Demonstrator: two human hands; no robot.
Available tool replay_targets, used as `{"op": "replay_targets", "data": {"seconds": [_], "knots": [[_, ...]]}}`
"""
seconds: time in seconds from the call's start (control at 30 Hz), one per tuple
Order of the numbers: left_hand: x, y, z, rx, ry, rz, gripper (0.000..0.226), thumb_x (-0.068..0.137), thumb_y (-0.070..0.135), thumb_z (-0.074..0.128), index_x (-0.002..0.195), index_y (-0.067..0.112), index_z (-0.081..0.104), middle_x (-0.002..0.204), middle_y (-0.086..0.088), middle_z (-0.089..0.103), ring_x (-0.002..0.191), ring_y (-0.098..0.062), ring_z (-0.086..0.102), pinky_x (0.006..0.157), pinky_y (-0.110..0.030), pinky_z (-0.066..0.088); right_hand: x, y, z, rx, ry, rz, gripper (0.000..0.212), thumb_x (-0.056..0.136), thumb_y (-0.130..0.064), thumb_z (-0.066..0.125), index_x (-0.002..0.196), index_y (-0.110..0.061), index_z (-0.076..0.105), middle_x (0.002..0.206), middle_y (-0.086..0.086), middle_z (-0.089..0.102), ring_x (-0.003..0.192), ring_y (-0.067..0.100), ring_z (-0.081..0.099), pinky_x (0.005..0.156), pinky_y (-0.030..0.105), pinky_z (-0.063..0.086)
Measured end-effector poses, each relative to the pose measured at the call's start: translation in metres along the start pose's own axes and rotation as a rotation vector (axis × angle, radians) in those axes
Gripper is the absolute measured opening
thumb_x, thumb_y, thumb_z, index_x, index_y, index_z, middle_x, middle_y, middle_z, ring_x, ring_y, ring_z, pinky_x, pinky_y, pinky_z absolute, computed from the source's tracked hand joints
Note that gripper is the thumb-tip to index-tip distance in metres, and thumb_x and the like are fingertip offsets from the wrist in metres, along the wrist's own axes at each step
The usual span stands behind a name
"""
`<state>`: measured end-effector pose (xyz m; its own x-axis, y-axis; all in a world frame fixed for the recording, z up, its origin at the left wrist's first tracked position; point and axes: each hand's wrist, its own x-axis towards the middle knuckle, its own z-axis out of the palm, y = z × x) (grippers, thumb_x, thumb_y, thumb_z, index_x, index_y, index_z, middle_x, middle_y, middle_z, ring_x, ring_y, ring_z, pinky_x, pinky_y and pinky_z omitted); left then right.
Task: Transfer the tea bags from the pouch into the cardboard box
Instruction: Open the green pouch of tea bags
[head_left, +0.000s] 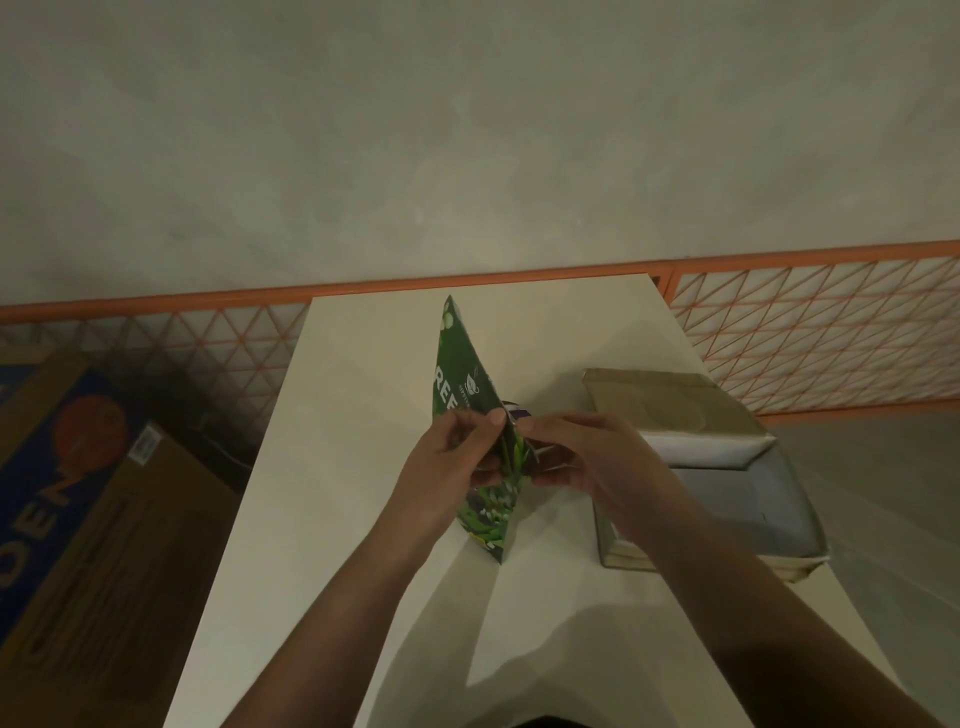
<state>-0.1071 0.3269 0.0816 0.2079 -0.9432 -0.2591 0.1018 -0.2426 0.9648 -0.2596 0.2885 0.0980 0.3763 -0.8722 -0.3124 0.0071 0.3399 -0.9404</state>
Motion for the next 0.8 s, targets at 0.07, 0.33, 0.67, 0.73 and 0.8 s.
{"op": "replay_targets", "data": {"seconds": [0.07,0.33,0.67,0.73,0.8], "knots": [[-0.002,0.002,0.0,-0.008,-0.011,-0.008,0.025,0.098,0.026,0.062,0.101,0.001,0.063,0.091,-0.01,0.07,0.076,-0.011,0.071,0.068,-0.021,0.06,0.0,-0.001,0.0,-0.007,-0.008,0.02,0.013,0.085,-0.02,0.068,0.086,-0.009,0.075,0.079,0.008,0.071,0.073,0.017,0.067,0.067,0.029,0.05],[-0.004,0.008,0.001,-0.057,-0.055,-0.031,0.02,0.098,0.021,0.061,0.1,0.0,0.061,0.083,-0.007,0.069,0.065,-0.005,0.069,0.064,-0.02,0.058,0.001,-0.004,0.003,0.045,-0.057,0.159,0.014,0.085,-0.021,0.063,0.073,-0.021,0.07,0.071,-0.002,0.065,0.062,0.01,0.062,0.07,0.032,0.044],[-0.001,0.01,-0.004,0.037,-0.045,-0.044,0.036,0.097,0.031,0.062,0.108,-0.003,0.067,0.098,-0.022,0.07,0.086,-0.024,0.071,0.072,-0.028,0.062,0.0,-0.005,0.006,-0.072,-0.029,0.032,0.016,0.09,-0.02,0.063,0.078,-0.017,0.073,0.071,-0.002,0.071,0.065,0.006,0.064,0.066,0.023,0.045],[-0.001,0.012,-0.006,0.065,-0.059,-0.03,0.028,0.099,0.027,0.059,0.102,0.001,0.069,0.088,-0.014,0.069,0.078,-0.016,0.069,0.075,-0.033,0.063,-0.001,-0.005,0.009,-0.126,-0.011,-0.016,0.016,0.091,-0.02,0.063,0.08,-0.018,0.074,0.069,-0.005,0.071,0.062,0.002,0.063,0.058,0.014,0.046],[0.0,0.012,-0.009,0.113,-0.079,-0.009,0.024,0.102,0.023,0.055,0.098,0.005,0.07,0.081,-0.008,0.069,0.073,-0.012,0.069,0.076,-0.035,0.063,0.0,-0.005,0.01,-0.166,-0.007,-0.051,0.016,0.091,-0.021,0.062,0.082,-0.018,0.075,0.068,-0.006,0.071,0.062,0.001,0.062,0.055,0.01,0.045]]}}
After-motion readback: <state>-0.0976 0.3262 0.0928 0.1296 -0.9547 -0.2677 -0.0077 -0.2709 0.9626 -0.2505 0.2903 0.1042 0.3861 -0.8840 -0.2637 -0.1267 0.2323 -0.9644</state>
